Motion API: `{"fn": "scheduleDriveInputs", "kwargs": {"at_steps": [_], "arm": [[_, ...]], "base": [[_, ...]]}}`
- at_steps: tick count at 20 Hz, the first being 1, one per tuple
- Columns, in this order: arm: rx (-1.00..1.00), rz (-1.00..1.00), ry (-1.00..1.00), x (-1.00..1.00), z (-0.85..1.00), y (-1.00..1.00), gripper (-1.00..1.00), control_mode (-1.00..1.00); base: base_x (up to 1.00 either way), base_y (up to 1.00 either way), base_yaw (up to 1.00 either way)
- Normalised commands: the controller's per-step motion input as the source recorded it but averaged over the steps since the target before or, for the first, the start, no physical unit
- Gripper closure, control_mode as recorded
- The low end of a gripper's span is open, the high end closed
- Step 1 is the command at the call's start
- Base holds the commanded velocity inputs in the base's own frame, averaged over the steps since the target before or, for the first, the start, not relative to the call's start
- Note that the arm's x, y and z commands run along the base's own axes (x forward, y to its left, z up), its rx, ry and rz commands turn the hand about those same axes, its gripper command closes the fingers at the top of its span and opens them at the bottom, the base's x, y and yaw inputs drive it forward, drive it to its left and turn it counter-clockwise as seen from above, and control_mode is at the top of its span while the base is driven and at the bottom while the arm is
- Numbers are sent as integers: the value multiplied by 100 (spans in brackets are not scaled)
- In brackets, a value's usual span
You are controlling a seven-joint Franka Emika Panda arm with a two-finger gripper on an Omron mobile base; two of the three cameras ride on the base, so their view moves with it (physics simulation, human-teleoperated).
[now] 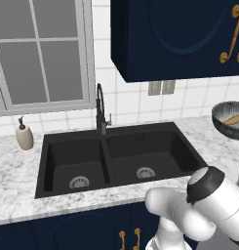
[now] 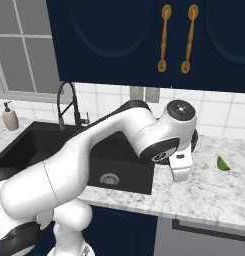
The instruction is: Pick the sweet potato from the sink and place it in the bowl. Then pick the bowl and place it in the microwave. Then close the microwave door and press the start button.
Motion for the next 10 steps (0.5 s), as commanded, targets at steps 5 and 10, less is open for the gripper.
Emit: {"fn": "scheduleDriveInputs", "kwargs": {"at_steps": [5, 10], "arm": [[-1, 2, 0, 0, -3, 19, 100, -100], [-5, 4, -6, -8, 3, 18, 100, 100]], "base": [[0, 0, 0], [-4, 6, -2]]}}
